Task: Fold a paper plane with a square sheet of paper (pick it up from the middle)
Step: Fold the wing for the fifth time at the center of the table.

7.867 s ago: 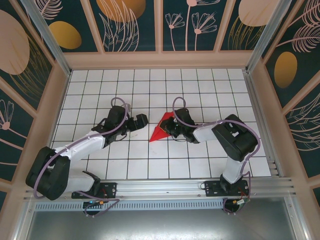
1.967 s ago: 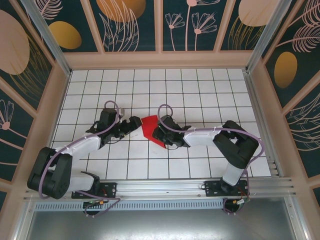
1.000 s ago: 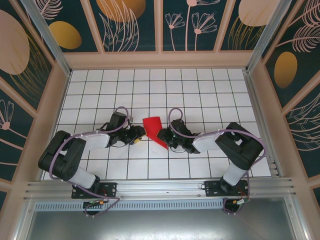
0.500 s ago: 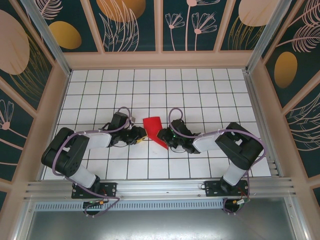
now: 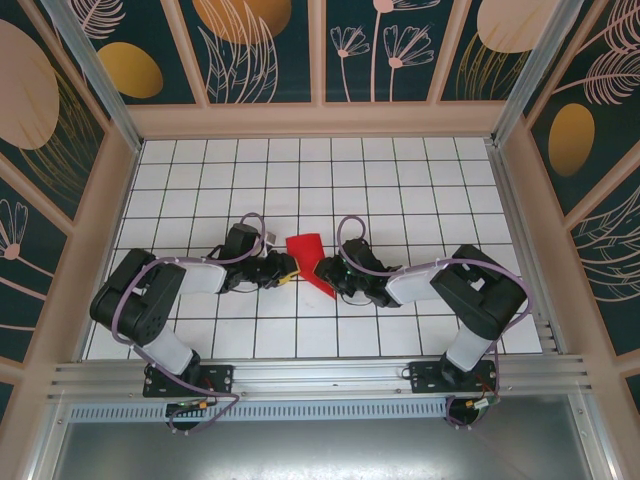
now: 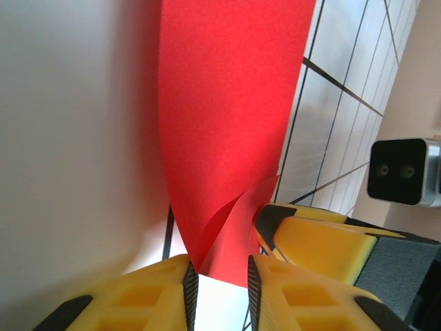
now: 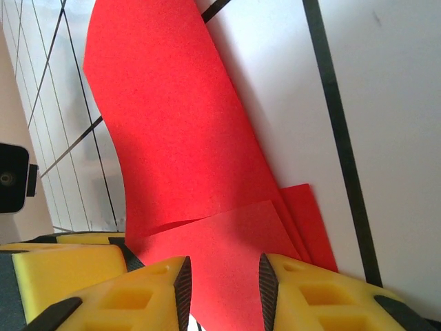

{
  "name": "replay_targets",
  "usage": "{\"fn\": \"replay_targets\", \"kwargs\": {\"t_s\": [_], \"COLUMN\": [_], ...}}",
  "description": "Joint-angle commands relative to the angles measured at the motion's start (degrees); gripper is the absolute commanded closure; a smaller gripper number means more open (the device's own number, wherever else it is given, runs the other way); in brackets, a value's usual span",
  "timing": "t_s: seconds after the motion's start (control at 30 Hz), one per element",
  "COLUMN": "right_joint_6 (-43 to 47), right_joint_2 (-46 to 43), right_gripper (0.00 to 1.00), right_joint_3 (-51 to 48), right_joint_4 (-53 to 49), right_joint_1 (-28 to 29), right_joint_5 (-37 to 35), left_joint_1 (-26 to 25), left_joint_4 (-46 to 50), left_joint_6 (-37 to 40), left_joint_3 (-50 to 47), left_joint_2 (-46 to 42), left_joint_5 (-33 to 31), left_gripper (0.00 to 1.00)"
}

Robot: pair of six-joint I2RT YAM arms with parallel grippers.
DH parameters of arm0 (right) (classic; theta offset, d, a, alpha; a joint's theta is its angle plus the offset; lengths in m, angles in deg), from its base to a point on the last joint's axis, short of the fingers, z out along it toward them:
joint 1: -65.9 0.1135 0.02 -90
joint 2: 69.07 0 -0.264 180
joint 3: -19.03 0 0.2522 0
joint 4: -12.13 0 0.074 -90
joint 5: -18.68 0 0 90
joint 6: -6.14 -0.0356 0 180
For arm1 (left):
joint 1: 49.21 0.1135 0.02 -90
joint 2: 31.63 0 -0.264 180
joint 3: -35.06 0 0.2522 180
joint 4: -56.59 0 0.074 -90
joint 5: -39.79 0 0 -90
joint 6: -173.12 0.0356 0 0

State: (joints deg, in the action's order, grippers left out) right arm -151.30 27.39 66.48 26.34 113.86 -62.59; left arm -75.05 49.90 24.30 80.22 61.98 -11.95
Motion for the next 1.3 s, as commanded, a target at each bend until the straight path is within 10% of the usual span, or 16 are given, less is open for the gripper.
{"fn": "replay_targets", "kwargs": {"t_s": [0.0,0.53,0.93,1.27], "right_joint_6": [2.25,13.12,36.90,46.60], "right_joint_2": [0.24,-4.58,-11.42,2.49], "right_gripper": [0.65,0.47,0.40,0.46], "right_joint_3": [-1.74,-1.96,1.45,14.46], "right_joint_4": [-0.58,5.55,-12.28,-21.32], "right_joint_1": [-0.13,-0.97,7.56,16.57], "right_joint_5": [1.28,4.37,-19.83,-37.60], "left_joint_1": [-0.35,-0.44,-0.50,-0.47], "left_joint_4": [-4.17,-8.27,-6.98,-6.41], "left_joint_6": [-1.58,-3.97,-5.23,-5.43], "left_joint_3": [0.34,-0.90,-0.37,-0.06], "left_joint_2": [1.44,1.81,0.18,0.30], "left_joint_5": [2.67,2.97,2.24,2.04], "left_gripper": [0.73,0.95,1.00,1.00]}}
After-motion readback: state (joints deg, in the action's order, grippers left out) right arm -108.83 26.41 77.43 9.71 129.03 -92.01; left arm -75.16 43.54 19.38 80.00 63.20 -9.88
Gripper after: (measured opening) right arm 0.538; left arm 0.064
